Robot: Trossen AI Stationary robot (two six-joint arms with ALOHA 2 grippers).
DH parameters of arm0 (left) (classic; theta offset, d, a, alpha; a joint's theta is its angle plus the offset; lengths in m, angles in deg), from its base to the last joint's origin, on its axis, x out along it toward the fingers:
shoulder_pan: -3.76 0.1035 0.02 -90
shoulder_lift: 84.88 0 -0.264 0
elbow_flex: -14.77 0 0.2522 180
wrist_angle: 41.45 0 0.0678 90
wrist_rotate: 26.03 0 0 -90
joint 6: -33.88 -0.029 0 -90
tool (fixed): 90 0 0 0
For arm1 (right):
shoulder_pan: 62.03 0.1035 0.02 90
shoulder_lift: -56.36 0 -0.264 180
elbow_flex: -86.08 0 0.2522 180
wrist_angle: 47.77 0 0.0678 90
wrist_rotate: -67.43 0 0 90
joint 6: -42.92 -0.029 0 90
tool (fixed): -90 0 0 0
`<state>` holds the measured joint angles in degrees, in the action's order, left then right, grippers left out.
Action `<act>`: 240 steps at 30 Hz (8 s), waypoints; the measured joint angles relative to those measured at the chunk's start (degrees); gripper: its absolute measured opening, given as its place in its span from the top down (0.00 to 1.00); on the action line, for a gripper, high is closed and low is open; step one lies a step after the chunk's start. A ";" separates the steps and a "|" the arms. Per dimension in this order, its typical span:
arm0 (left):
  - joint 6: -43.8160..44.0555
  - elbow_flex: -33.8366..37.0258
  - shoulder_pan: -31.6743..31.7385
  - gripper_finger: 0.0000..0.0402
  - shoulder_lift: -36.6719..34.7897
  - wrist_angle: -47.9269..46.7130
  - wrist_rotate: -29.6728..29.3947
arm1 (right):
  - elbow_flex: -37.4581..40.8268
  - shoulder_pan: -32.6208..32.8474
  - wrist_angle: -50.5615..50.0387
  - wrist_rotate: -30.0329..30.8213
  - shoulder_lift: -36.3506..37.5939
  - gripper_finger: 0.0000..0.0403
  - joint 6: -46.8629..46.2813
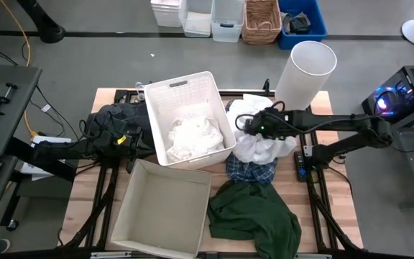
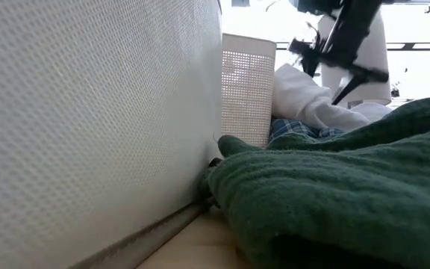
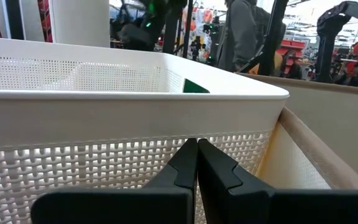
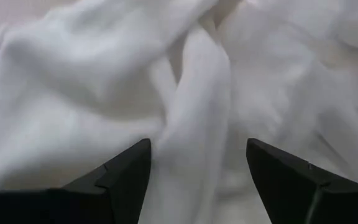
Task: Sort clothes
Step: Put the white polo shirt into the white bin
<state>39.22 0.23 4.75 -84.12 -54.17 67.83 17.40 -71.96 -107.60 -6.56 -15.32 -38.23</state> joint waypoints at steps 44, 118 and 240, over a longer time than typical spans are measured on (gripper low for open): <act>0.00 0.02 -0.01 1.00 0.00 0.04 0.00 | -70.45 22.95 -7.62 -7.90 3.82 1.00 55.10; 0.00 0.00 -0.02 1.00 0.00 0.04 0.02 | -80.11 -5.33 81.62 -22.16 -37.01 1.00 51.10; -0.01 0.01 -0.02 1.00 -0.01 0.04 0.09 | -23.00 21.46 11.91 -8.60 -4.66 1.00 65.28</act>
<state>39.21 0.24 4.74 -84.13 -54.13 67.92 -5.59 -50.51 -95.69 -15.15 -19.98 27.05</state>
